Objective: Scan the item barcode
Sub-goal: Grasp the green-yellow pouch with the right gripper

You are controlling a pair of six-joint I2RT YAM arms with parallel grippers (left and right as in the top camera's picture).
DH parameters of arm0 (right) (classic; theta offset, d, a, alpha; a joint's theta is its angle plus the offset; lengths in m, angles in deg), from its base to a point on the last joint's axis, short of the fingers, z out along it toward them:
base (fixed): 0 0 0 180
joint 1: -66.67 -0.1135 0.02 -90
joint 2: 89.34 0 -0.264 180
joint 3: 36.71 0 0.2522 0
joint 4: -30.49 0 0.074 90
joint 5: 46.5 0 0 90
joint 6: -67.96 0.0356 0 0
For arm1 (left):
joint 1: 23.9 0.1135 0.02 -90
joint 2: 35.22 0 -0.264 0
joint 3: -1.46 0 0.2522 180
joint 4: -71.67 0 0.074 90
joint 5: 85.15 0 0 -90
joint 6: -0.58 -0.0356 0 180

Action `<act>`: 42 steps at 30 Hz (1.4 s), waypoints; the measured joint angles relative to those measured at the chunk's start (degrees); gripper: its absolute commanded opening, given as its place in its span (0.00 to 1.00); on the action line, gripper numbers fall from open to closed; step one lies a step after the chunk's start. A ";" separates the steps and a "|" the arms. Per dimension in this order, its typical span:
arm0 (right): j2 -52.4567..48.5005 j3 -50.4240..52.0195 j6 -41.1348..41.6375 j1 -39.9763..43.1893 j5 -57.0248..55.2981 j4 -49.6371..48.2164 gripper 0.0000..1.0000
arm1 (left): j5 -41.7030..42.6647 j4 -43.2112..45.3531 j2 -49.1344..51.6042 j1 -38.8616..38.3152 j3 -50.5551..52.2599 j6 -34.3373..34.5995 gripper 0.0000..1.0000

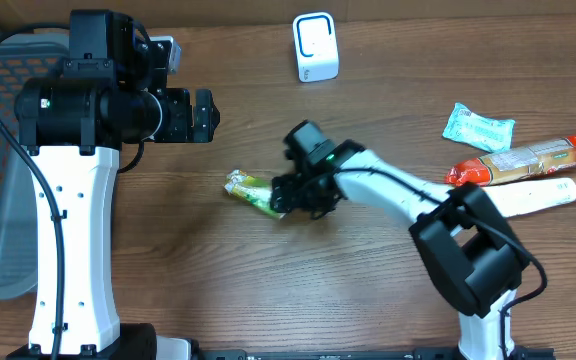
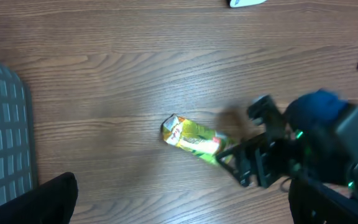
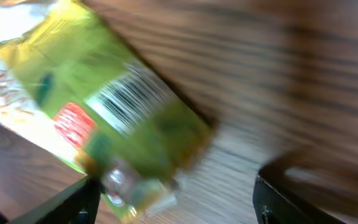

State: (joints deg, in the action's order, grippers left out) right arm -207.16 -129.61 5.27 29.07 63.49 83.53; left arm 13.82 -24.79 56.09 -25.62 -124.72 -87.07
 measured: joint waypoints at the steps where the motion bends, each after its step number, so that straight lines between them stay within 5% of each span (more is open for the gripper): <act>1: 0.13 0.00 -0.76 0.87 0.28 1.18 0.79 | 0.00 0.00 0.00 0.00 0.00 0.00 0.99; 10: 1.46 -0.04 -5.77 4.96 0.76 4.55 0.80 | 0.00 0.00 0.00 0.00 0.00 0.00 1.00; 29: 4.52 -1.60 -1.88 -4.26 -0.07 -22.08 0.78 | 0.00 0.00 0.00 0.00 0.00 0.00 1.00; 42: 0.96 -1.95 1.81 -7.89 3.74 -11.93 0.78 | -0.02 0.00 0.00 0.00 0.02 0.00 1.00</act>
State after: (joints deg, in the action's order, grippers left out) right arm -206.20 -131.55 7.08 21.18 67.23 71.60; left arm 13.80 -24.79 56.09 -25.62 -124.70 -87.07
